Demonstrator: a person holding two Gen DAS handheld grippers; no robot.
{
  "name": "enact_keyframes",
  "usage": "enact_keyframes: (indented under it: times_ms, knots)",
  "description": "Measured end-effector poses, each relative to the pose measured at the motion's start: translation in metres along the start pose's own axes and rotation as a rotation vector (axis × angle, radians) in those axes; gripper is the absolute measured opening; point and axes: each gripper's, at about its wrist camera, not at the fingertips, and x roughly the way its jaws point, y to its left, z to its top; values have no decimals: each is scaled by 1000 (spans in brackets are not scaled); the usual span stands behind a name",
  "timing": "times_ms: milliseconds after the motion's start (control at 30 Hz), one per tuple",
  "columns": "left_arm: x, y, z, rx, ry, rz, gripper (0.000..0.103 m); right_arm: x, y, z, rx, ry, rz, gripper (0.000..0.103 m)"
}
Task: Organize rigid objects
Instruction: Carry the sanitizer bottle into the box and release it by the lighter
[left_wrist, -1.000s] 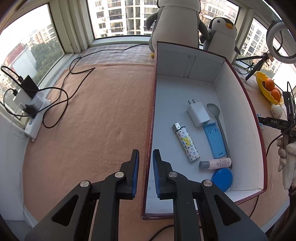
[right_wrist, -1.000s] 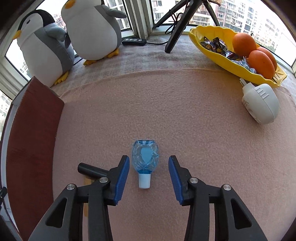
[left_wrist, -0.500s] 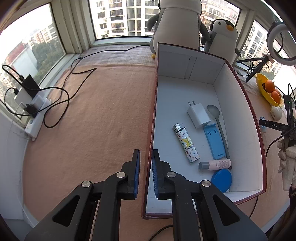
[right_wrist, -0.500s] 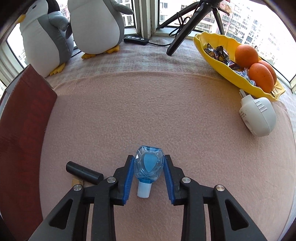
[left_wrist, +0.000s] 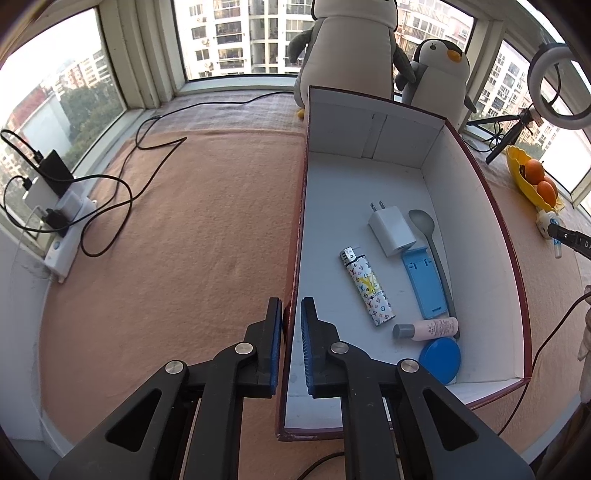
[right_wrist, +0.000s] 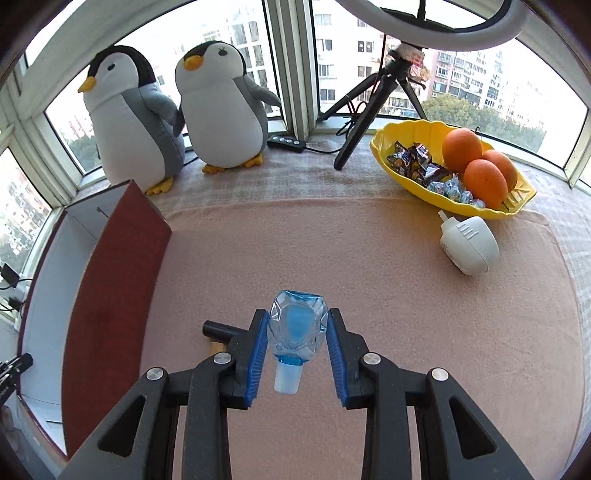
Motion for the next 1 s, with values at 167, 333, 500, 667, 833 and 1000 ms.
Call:
enact_keyframes:
  times_ms: [167,333,500,667,833,1000]
  knots:
    - [1,1,0,1,-6,-8,7,-23,29,0,-44,-35,44,28]
    - [3,2,-2,3,-17,-15,7,-45,64,-4,-104,-60,89,28]
    - [4,5,-2,-1,-22,-31,6,-57,100,-10,-168,-69,128,28]
    - [4,5,-3,11,-28,-37,6,-60,137,-17,-218,-57,174,28]
    - [4,6,-3,17,-32,-44,6,-59,168,-27,-265,-39,206,28]
    - [4,6,-4,19,-38,-48,6,-56,193,-32,-315,-18,221,28]
